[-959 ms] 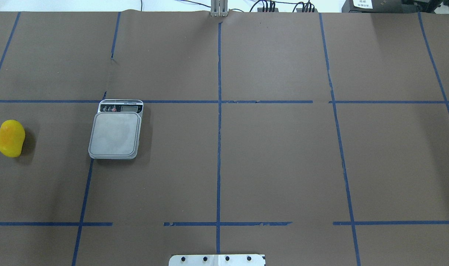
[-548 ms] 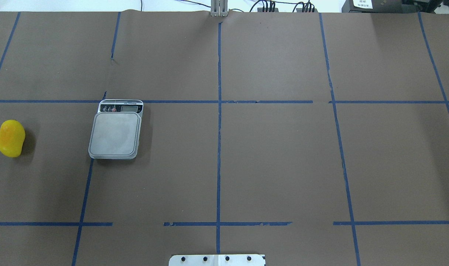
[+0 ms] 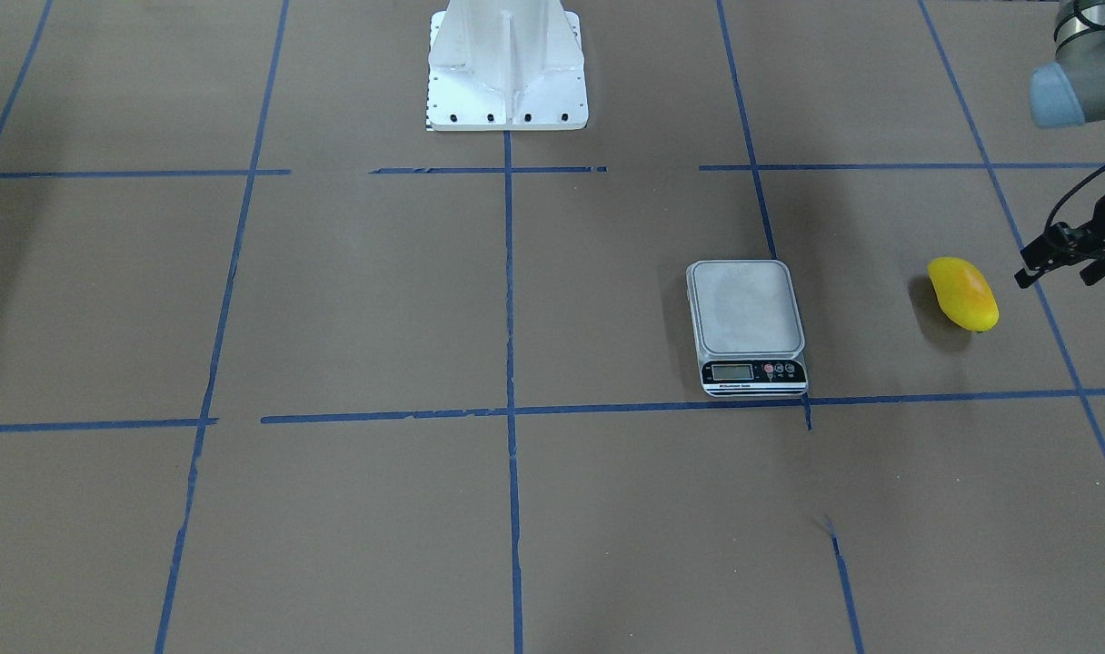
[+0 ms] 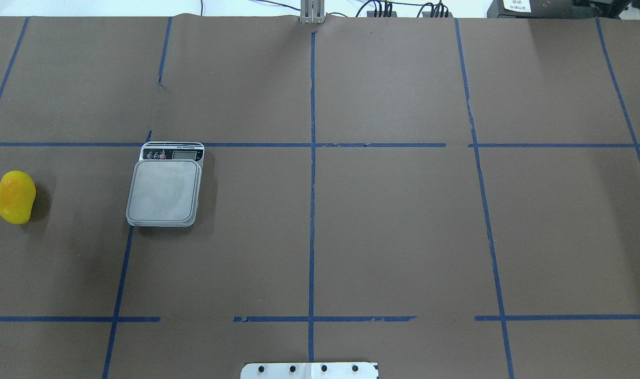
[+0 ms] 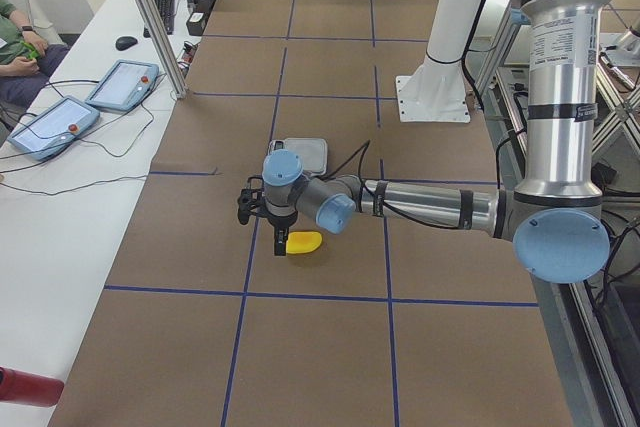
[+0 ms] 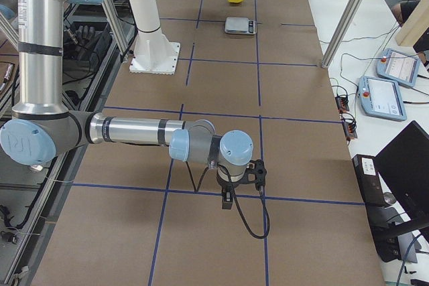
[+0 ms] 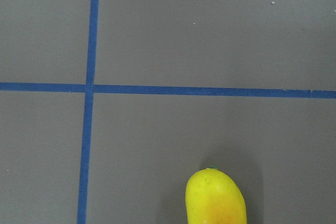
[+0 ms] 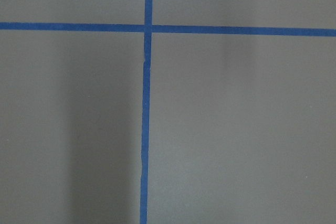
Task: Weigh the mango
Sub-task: 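Lower the left gripper around the yellow mango and close it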
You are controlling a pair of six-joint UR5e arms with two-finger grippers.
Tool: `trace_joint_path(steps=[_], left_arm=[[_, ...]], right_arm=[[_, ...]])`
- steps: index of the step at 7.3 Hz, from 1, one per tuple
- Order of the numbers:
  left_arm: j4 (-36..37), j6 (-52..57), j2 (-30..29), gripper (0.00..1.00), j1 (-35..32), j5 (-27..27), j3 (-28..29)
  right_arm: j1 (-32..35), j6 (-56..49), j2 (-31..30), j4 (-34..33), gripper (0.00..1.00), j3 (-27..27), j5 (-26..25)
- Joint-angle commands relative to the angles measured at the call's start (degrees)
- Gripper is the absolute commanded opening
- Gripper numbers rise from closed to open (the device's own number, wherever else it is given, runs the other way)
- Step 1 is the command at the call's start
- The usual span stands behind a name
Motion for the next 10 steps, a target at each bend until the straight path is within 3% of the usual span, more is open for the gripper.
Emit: trace_joint_path(steps=[1,3,10], left_arm=[[-8.71,-4.77,0.2,1.0,4.01,0.94,4.64],[-14.1,-9.34,0.11,1.0,7.43,1.02,7.12],[-13.77,-9.1,-0.59,0.98,12.19,4.27,8.09]], right_arm=[[0.0,0.0,0.0,0.09,1.0,0.0,0.0],[0.0,0.0,0.0,0.0,1.0,0.0,0.0],[0.0,0.0,0.0,0.0,1.0,0.0,0.0]])
